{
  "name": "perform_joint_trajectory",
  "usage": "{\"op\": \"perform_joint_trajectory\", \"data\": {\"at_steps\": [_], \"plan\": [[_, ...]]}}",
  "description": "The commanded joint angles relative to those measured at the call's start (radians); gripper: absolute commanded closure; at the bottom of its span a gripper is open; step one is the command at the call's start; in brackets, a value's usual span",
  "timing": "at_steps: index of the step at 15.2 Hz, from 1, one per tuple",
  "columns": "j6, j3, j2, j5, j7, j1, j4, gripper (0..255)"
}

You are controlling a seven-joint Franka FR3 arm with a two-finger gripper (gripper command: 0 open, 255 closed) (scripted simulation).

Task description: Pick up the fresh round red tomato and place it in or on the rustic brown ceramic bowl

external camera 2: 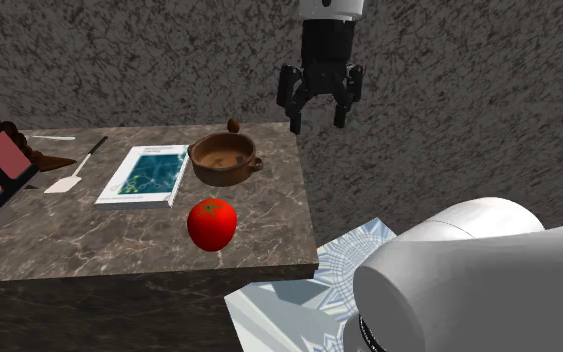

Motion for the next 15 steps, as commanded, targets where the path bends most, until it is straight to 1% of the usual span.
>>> {"op": "perform_joint_trajectory", "data": {"at_steps": [1, 5, 7, 9, 12, 15], "plan": [[0.000, 0.000, 0.000, 0.000, 0.000, 0.000, 0.000, 0], [0.028, 0.071, -0.138, 0.185, 0.412, -0.133, -0.168, 0], [0.050, 0.125, -0.223, 0.294, 0.624, -0.194, -0.253, 0], [0.075, 0.195, -0.315, 0.415, 0.843, -0.247, -0.334, 0], [0.123, 0.333, -0.455, 0.618, 1.192, -0.302, -0.438, 0], [0.193, 0.517, -0.570, 0.835, 1.566, -0.328, -0.506, 0]]}}
